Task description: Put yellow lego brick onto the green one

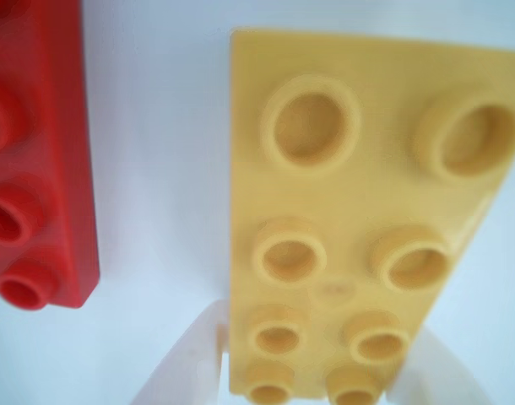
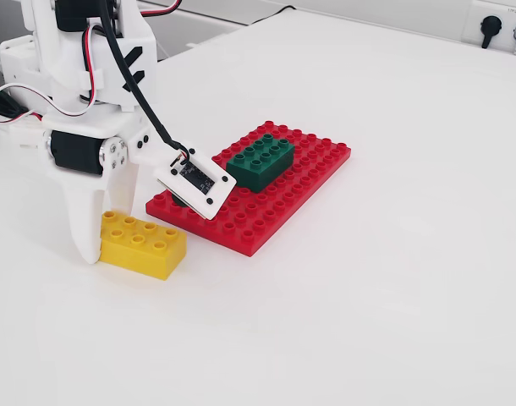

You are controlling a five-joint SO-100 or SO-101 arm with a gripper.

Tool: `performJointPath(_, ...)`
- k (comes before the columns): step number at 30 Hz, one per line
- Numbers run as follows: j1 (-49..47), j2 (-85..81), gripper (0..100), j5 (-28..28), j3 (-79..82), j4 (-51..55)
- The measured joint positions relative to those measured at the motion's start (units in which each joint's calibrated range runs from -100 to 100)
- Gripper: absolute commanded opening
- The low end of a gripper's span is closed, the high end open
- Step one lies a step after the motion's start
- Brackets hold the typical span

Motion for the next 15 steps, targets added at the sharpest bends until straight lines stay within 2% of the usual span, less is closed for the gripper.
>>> performJointPath(4,0.00,0.00,11,0.00,0.00,0.00)
performJointPath(15,0.00,0.00,15,0.00,0.00,0.35)
